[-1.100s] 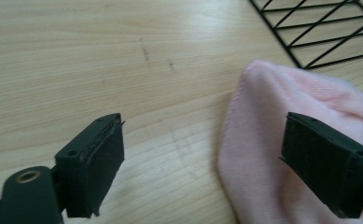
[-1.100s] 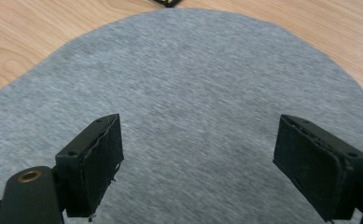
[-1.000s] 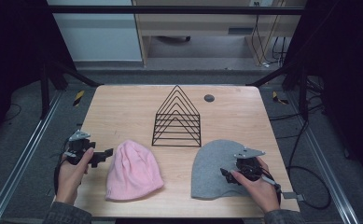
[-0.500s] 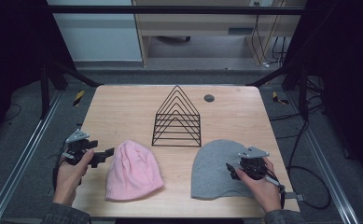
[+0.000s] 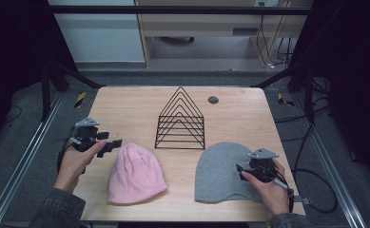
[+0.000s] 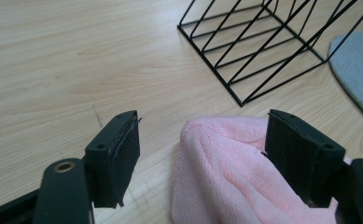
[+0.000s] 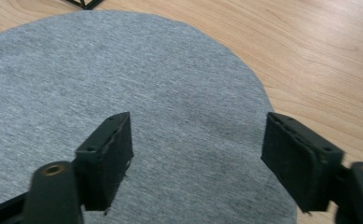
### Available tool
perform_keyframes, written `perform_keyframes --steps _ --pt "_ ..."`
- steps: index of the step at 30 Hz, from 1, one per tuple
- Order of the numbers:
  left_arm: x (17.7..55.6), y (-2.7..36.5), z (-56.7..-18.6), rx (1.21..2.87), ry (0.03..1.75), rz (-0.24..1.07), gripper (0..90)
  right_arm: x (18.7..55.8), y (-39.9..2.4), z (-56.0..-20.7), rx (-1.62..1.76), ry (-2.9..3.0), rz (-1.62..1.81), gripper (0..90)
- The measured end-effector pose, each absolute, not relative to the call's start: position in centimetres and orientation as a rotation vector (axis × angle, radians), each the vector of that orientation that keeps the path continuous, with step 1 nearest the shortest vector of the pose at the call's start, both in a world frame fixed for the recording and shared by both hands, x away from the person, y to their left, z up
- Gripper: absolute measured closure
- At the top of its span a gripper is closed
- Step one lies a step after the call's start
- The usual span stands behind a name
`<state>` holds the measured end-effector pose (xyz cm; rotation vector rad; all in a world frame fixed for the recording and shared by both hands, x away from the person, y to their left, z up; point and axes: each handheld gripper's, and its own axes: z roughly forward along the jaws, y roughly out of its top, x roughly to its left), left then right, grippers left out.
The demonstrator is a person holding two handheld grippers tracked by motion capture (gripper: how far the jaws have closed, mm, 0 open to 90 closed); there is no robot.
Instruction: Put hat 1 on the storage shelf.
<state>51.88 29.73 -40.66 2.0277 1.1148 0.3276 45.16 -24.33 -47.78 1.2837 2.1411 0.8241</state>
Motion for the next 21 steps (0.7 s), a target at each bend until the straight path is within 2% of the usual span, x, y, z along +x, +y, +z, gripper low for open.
perform_keyframes --steps 2,4,13,14,19,21 --pt "52.2 29.3 -41.4 2.076 1.100 0.347 27.4 45.1 -24.2 -47.8 1.271 2.147 0.823 32.5" --pt "52.3 29.3 -41.8 2.087 1.104 0.339 28.2 45.2 -24.1 -47.9 1.272 2.157 0.813 33.4" --pt "52.6 28.1 -44.4 2.134 1.134 0.264 33.1 45.2 -24.2 -48.0 1.295 2.149 0.814 29.6" --pt "52.5 27.9 -44.4 2.139 1.137 0.267 37.3 45.3 -24.2 -48.1 1.300 2.155 0.811 28.9" --pt "52.8 26.9 -45.0 2.187 1.185 0.294 42.2 45.4 -23.8 -48.2 1.302 2.176 0.796 28.1" --pt "53.1 27.2 -45.3 2.169 1.219 0.268 51.0 45.4 -23.6 -48.2 1.301 2.175 0.799 27.9"
